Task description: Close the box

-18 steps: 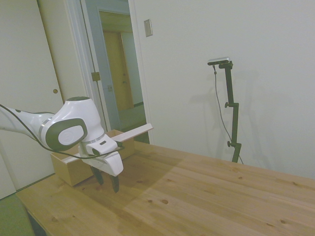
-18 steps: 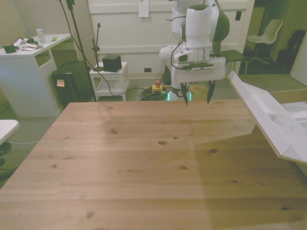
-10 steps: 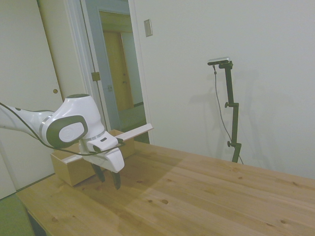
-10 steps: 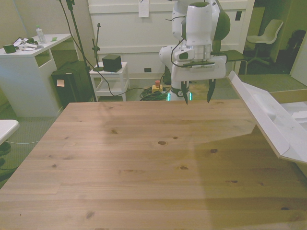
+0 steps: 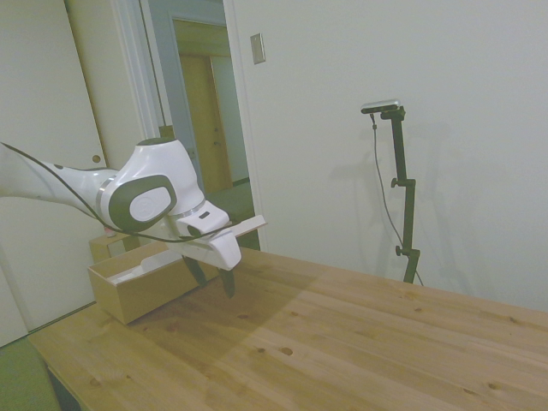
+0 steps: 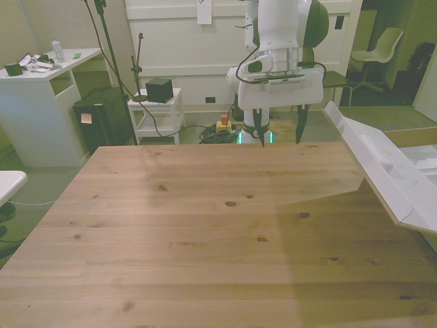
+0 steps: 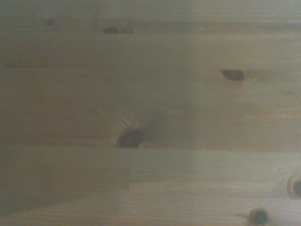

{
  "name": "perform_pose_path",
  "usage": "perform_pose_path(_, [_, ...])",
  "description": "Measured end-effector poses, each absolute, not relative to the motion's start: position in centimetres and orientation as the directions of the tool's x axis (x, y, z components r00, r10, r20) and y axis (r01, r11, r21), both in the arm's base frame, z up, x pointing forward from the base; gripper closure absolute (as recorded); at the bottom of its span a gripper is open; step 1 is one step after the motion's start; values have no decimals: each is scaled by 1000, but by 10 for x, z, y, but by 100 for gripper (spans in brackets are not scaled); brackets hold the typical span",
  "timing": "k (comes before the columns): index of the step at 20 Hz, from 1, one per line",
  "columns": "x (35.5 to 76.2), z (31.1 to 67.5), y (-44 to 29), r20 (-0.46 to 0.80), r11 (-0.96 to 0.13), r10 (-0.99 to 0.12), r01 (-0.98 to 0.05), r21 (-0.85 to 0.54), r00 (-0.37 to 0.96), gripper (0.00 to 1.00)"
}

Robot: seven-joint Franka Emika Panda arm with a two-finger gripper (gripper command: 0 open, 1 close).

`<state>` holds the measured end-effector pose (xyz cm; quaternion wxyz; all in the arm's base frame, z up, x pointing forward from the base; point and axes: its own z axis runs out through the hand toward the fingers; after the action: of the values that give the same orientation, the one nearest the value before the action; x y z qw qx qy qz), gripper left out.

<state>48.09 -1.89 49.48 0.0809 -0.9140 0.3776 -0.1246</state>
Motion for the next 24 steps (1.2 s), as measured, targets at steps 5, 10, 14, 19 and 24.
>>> perform_pose_path(5, [496, 508, -6, 182, -731, -676, -617, -293, 714, 0])
perform_pose_path(10, [510, 506, 10, 182, -750, -650, -584, -310, 738, 0])
perform_pose_path(14, [515, 508, 28, 195, -772, -621, -551, -316, 759, 0])
perform_pose_path(19, [519, 506, 42, 198, -792, -592, -519, -320, 781, 0])
perform_pose_path(24, [523, 508, 50, 207, -807, -567, -489, -330, 797, 0])
